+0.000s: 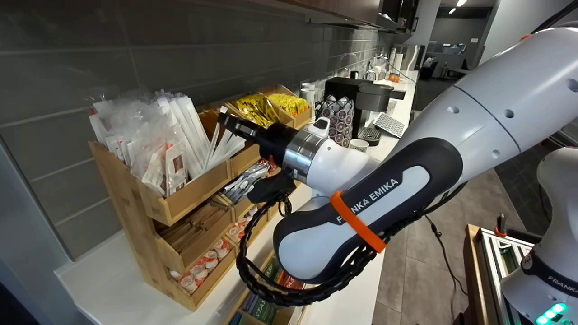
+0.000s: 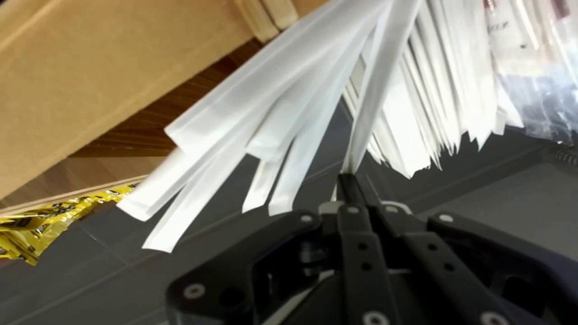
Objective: Move the right wooden box to the right, then put the white object on the top shelf
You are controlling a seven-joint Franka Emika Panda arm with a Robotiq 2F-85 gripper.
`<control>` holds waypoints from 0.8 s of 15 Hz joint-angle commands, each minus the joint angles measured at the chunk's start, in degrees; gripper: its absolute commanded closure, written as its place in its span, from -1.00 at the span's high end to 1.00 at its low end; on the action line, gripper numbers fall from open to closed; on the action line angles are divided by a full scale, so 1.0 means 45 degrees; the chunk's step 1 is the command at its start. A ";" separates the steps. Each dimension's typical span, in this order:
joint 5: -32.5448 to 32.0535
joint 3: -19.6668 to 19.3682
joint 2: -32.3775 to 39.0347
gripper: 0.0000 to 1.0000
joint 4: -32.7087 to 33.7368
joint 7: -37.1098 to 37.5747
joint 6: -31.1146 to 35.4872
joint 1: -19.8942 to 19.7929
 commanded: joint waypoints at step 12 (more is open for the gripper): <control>0.2150 -0.0121 -0.1187 1.00 -0.0223 -0.0391 0.0217 0.0581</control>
